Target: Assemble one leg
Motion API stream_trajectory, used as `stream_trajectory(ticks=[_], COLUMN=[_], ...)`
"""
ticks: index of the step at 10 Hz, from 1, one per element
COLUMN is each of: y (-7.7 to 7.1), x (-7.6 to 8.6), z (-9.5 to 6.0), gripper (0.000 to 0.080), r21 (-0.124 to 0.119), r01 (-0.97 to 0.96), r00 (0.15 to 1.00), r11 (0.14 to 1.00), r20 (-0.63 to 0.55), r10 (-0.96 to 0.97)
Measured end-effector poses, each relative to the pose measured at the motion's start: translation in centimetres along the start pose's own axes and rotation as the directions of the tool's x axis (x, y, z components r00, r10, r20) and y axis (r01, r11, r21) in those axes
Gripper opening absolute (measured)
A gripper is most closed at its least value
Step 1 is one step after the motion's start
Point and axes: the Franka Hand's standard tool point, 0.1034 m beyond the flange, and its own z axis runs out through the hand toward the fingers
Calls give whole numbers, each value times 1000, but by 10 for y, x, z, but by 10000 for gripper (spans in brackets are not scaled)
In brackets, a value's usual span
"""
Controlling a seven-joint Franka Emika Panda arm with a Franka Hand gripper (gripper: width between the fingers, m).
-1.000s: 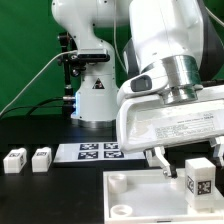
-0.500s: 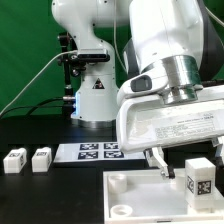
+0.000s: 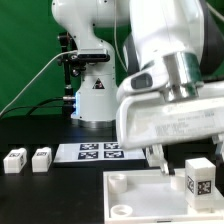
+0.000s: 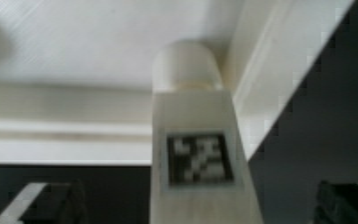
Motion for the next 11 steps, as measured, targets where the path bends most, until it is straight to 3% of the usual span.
stream_trajectory(ticks=[2,4,6,7,9,11], y=[-7,-10,-7,-1,0,0], x=[7,15,8,16,6,6], z=[-14,-4,6,13,12,13], gripper=[649,649,649,649,649,649], r21=[35,56,61,62,59,59], r01=[-28,-71,-66,-56,-51,-51], r00=[982,920,848,870,877,877], r11=[999,996,996,997,997,997], r20=[188,389,530,493,480,481], r10=[21,43,24,18,17,17])
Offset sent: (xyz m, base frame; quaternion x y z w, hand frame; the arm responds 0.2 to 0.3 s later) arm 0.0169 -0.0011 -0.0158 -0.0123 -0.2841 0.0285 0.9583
